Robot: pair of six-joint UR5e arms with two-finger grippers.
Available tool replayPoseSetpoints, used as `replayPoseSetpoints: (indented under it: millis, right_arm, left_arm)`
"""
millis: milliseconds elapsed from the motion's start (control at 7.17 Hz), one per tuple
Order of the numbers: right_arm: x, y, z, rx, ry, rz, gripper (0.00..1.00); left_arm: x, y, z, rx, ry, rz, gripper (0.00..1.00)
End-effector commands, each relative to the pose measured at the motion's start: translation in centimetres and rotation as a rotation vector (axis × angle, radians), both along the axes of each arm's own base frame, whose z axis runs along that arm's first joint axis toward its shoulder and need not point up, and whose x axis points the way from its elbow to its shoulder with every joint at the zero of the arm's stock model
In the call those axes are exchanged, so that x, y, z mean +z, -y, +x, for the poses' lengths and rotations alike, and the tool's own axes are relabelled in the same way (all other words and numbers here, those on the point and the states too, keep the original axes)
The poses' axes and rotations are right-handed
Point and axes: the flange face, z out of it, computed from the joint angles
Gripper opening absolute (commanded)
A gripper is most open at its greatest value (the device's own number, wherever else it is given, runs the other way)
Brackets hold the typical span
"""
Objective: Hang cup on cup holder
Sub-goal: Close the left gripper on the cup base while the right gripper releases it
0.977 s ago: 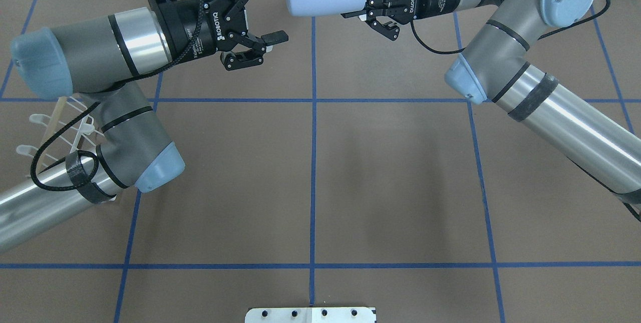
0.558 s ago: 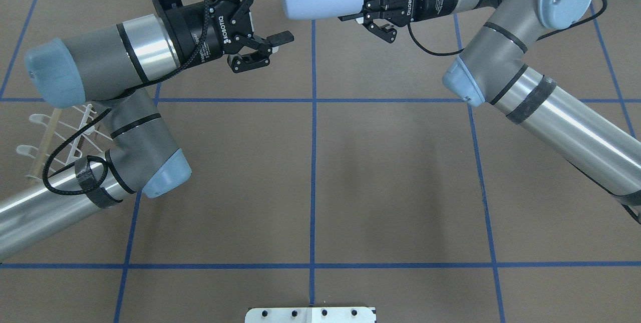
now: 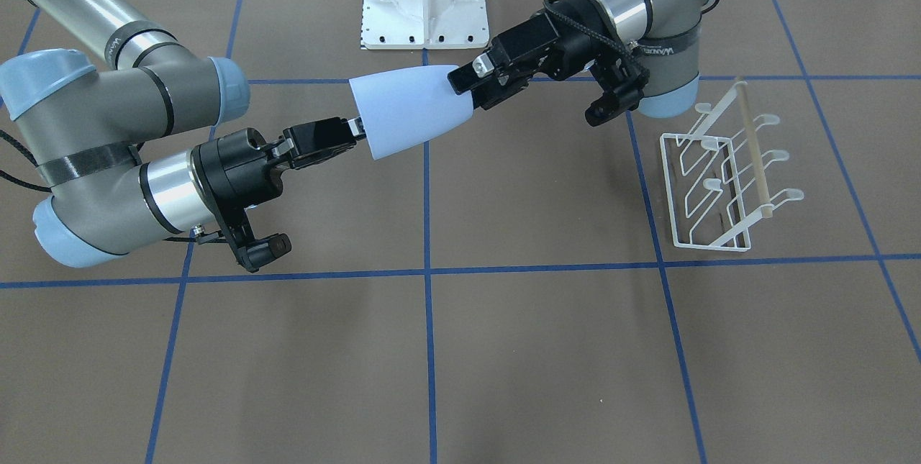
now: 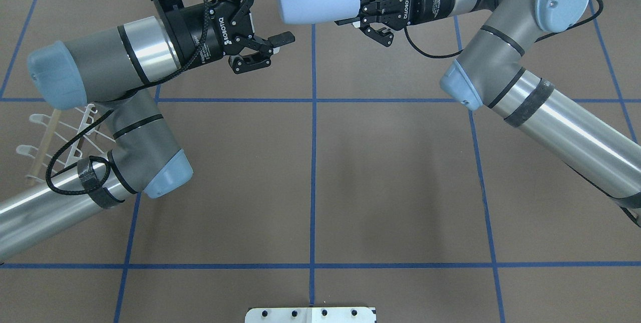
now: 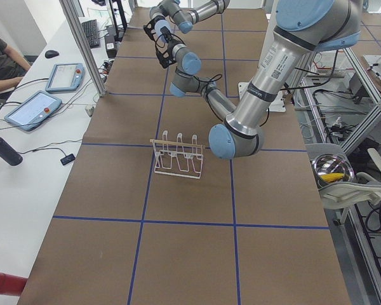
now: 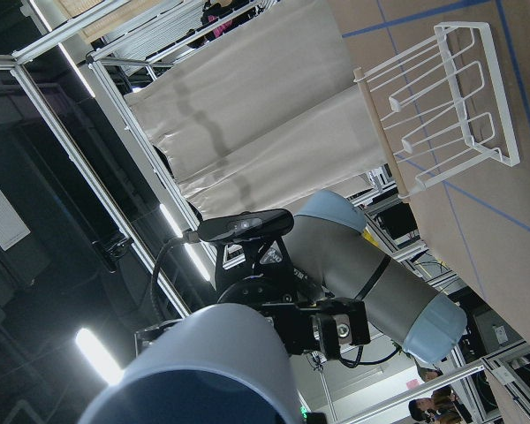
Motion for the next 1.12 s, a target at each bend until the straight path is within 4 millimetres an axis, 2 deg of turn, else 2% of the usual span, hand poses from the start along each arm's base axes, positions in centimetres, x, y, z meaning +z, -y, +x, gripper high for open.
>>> replayPoseSetpoints:
  millis: [0,140,279,419,698,837,977]
  right_arm:
    - [0.0,-0.3,-0.4,-0.005,0.002,0.004,0.0]
    - [-0.2,-0.4,-0.4,-0.008,0.004,0.004,0.0]
    - [-0.3,-0.4,-0.7,-0.011,0.003,0.003,0.28]
    - [0.0,-0.5,-0.8,-0.011,0.001,0.003,0.99]
    - [0.3,-0.5,-0.6,-0.01,-0.001,0.0,1.0]
    - [0.7,0.0,0.8,0.011,-0.003,0.011,1.0]
    - [1.8,0.5,3.6,0.068,-0.027,0.055,1.0]
  left_arm:
    - [0.0,-0.1,0.1,0.005,-0.007,0.0,0.93]
    - [0.0,-0.2,0.1,0.007,-0.008,0.001,0.7]
    - [-0.1,-0.6,0.6,0.017,-0.009,0.002,0.14]
    - [0.3,-1.0,0.7,0.024,-0.024,0.014,0.0]
    - [0.6,-1.1,0.6,0.024,-0.023,0.013,0.0]
    - [0.7,-1.1,0.4,0.022,-0.024,0.014,0.0]
    - [2.0,-1.4,-0.4,0.018,-0.028,0.021,0.0]
